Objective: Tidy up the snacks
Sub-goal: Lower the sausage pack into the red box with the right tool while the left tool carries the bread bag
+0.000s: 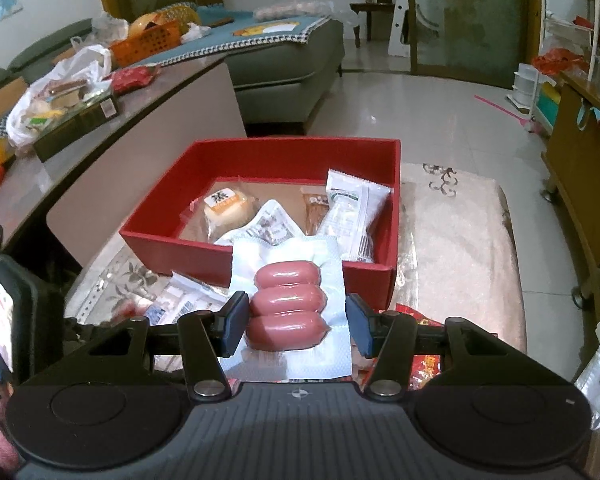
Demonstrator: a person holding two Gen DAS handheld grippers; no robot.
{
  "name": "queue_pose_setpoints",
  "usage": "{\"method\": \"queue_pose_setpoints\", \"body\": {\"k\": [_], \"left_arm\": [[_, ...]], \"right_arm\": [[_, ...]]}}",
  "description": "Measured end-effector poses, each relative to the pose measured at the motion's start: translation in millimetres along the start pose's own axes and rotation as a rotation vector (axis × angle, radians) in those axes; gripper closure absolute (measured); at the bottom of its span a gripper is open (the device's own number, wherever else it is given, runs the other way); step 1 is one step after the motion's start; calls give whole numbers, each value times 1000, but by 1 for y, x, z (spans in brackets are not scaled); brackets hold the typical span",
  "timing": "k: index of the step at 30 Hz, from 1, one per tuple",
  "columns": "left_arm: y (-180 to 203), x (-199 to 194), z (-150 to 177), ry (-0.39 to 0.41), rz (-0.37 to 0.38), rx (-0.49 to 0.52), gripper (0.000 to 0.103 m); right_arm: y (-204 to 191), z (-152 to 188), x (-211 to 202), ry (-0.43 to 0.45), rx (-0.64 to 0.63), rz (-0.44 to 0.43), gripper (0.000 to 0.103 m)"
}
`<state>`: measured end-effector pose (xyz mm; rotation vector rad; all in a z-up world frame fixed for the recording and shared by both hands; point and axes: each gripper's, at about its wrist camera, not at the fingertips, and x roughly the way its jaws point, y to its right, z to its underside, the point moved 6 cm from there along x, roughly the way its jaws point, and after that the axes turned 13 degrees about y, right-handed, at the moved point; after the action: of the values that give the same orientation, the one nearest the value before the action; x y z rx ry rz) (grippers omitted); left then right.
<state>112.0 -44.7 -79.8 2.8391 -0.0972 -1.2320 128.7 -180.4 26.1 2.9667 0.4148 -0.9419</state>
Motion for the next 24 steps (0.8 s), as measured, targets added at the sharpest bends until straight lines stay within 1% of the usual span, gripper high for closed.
{"method": "queue_pose_setpoints", "body": {"k": [1,2,4,5,9,12,16,21,24], "left_arm": [[-2,-4,-3,10,13,-23,29],[-6,-8,-5,16,21,-51,30],[-12,-15,-10,31,62,-108,32],[-13,-18,-11,40,68,-119,32],[-9,-42,-27,111,102,-116,33],[-8,-54,-38,147,130,-121,34],[-5,-63,-50,192,136,-115,35],[-1,-61,-62,221,143,-110,36],[3,-58,-73,238,153,-122,38]], "right_arm": [[-1,0,0,1,-1,1,43],[-1,-1,1,5,-2,3,43],[-2,-3,2,13,-2,8,43],[-2,-4,2,18,-1,10,43],[0,-9,4,35,3,22,43],[-1,-11,6,42,4,25,43],[0,-15,5,58,6,32,43],[2,-20,6,71,17,39,43],[2,-25,11,80,25,46,43]]}}
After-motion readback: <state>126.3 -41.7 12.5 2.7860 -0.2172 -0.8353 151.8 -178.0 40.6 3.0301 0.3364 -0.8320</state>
